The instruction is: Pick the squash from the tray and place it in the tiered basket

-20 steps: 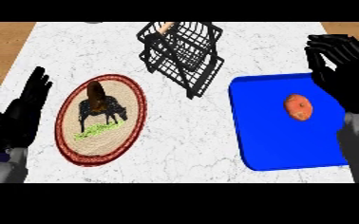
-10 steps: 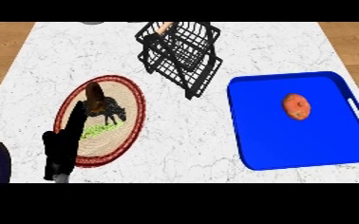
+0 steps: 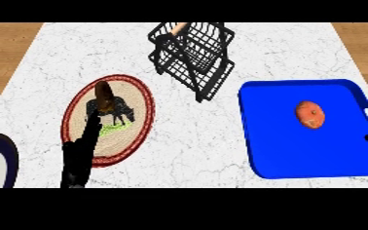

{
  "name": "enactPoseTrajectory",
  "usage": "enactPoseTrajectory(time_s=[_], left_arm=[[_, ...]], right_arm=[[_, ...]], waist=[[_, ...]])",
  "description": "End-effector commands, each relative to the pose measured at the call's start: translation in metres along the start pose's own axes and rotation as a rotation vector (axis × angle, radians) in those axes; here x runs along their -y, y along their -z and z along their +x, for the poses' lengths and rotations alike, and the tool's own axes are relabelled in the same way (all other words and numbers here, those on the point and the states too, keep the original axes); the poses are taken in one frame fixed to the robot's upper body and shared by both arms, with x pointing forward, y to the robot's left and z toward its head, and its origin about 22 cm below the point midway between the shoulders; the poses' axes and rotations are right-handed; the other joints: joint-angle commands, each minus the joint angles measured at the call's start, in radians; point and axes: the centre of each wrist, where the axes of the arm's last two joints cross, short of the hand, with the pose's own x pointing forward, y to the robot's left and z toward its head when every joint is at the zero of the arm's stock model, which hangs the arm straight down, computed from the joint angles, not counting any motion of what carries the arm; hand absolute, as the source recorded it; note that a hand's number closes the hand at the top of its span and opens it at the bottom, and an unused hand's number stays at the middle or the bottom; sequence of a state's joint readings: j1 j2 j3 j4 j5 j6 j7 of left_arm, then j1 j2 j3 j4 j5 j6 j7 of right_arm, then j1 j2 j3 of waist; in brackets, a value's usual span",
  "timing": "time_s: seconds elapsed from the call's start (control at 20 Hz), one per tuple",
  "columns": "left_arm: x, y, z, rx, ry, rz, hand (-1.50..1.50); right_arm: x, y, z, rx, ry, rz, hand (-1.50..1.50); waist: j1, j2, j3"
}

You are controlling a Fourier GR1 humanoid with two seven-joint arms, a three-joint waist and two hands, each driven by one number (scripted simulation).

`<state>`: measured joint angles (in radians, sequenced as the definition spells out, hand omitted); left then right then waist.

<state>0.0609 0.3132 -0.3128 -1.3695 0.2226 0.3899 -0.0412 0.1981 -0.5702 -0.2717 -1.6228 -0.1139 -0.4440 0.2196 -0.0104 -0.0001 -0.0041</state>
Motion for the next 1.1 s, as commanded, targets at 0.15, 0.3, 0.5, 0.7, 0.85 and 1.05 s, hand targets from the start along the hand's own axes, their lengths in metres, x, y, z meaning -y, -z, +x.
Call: enactPoseTrajectory(time_s=[0.15,0.3,0.5,0.7,0.85,1.05], left_arm=[[0.015,0.002,0.010,0.011,0.004,-0.025,0.00],[0.020,0.004,0.002,0.008,0.003,-0.021,0.00],[0.013,0.003,0.005,-0.005,0.006,-0.013,0.00],[0.015,0.007,0.007,-0.014,0.007,-0.008,0.00],[0.011,-0.012,0.003,0.008,0.003,-0.014,0.00],[0.016,0.000,0.011,0.010,0.004,-0.030,0.00]], right_arm=[[0.001,-0.002,0.051,-0.140,-0.422,0.102,-1.50],[-0.016,-0.018,0.070,-0.173,-0.512,0.080,-1.50],[-0.044,-0.021,0.098,-0.205,-0.549,0.035,-1.50],[-0.082,-0.002,0.095,-0.225,-0.617,0.040,-1.50],[-0.097,-0.032,0.084,-0.222,-0.648,0.053,-1.50],[-0.122,-0.005,0.068,-0.311,-0.786,0.084,-1.50]], waist=[[0.035,0.006,-0.002],[0.030,0.006,-0.002],[0.026,0.002,0.002],[0.028,0.003,0.004],[0.017,-0.001,0.004],[0.028,0.003,0.004]])
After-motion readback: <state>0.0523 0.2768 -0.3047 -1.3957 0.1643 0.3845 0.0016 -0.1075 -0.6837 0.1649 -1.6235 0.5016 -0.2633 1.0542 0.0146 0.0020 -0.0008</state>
